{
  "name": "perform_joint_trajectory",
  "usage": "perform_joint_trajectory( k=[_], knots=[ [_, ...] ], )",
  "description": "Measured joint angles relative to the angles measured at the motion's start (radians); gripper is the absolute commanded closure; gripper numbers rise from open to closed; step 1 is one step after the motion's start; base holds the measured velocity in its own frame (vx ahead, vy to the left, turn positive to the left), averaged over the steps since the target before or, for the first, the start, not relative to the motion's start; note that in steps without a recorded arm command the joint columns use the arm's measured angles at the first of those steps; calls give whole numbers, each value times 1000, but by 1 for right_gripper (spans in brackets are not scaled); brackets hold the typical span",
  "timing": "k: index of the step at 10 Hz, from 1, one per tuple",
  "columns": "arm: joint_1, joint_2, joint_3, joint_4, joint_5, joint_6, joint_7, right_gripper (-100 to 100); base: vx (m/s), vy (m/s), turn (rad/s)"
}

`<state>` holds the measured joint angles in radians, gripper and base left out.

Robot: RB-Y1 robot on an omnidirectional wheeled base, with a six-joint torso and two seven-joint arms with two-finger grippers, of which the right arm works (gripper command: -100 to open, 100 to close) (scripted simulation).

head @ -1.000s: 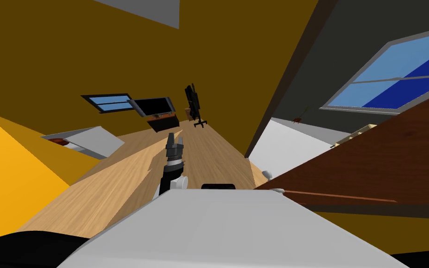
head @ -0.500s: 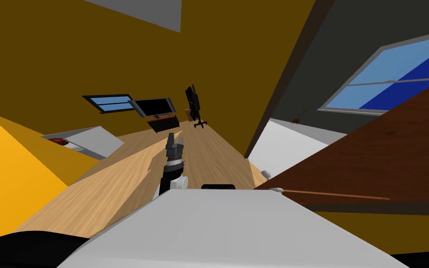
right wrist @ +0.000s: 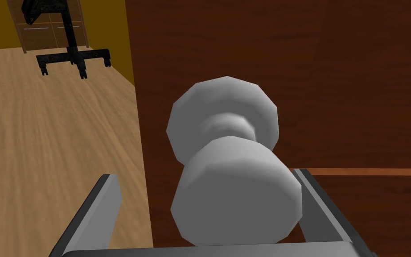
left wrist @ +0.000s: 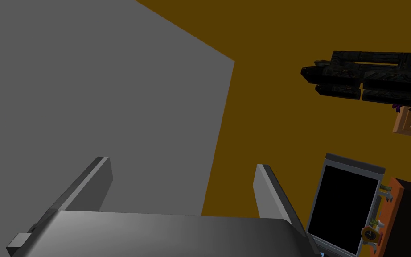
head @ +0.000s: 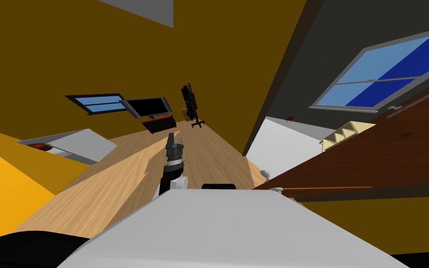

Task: Pull the door open

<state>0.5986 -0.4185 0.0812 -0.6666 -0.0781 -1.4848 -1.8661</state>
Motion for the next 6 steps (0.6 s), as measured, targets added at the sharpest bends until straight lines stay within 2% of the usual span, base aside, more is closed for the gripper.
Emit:
perform_joint_trajectory(
  k=[2,4,6],
  knots=[
    [-32,-9,9,60,9,-37,-10,100,-27,-5,-83],
    [-3,-18,16,2,18,-16,-7,100,-30,-9,-55],
    [-49,-14,20,72,23,-52,-6,100,-13,-4,-8]
  ],
)
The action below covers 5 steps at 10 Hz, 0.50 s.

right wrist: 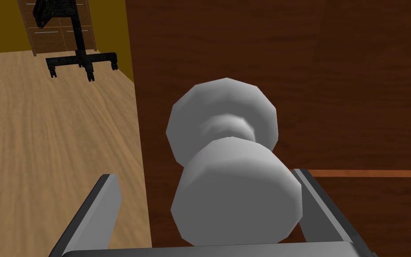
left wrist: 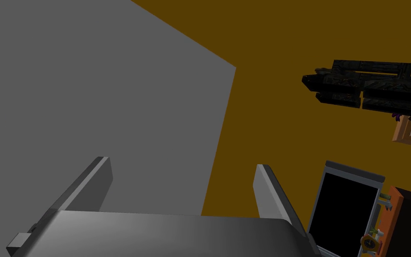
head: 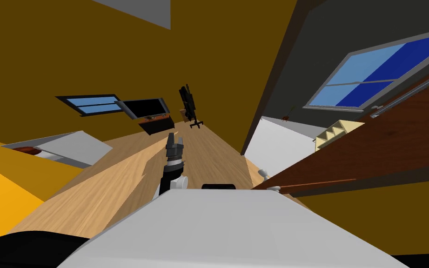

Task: Pull the door open

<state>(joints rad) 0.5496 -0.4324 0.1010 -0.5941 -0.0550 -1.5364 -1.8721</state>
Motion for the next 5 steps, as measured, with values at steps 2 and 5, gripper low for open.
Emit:
perform_joint_trajectory(
  k=[2,5],
  knots=[
    [25,-6,4,-53,4,23,0,100,-2,-3,-21],
    [-36,-4,9,84,10,-55,-5,100,-10,-6,-23]
  ],
)
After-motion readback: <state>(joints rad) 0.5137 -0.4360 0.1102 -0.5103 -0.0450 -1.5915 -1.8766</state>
